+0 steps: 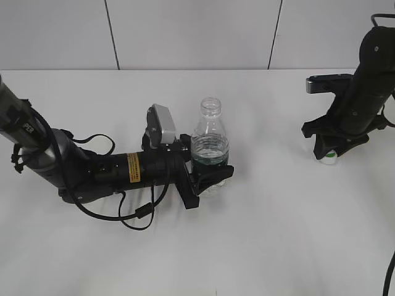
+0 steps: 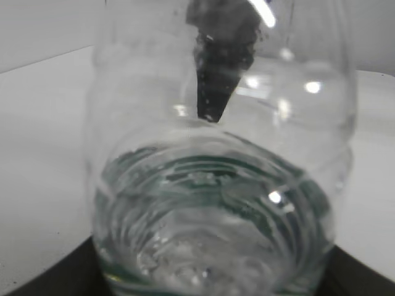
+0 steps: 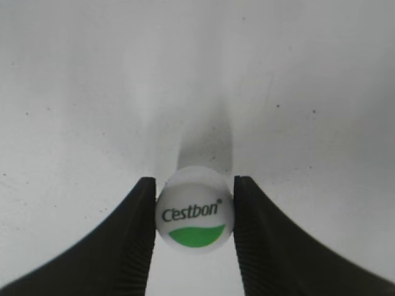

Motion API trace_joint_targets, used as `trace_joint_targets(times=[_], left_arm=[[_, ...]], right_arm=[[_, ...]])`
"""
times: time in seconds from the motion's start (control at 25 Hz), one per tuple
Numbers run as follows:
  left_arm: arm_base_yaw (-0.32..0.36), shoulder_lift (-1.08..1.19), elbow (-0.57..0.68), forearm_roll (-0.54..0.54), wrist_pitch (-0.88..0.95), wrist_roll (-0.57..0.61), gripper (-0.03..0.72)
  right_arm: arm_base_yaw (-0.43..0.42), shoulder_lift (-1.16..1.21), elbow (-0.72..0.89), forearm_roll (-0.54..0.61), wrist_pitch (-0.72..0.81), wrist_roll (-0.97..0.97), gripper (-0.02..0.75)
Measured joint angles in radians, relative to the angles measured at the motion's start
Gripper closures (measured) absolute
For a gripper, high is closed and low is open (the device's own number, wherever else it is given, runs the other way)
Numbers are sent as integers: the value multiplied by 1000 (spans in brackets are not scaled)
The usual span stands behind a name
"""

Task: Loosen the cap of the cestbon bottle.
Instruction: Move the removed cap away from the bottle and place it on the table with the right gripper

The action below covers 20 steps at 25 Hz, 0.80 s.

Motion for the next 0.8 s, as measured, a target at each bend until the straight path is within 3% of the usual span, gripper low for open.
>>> trace_joint_targets(times=[0.56, 0.8], left_arm=[[0, 0, 0, 0, 0, 0, 286], [0, 0, 0, 0, 1, -1, 286]], right_arm=[[0, 0, 0, -1, -2, -12, 392], [0, 0, 0, -1, 22, -13, 267]])
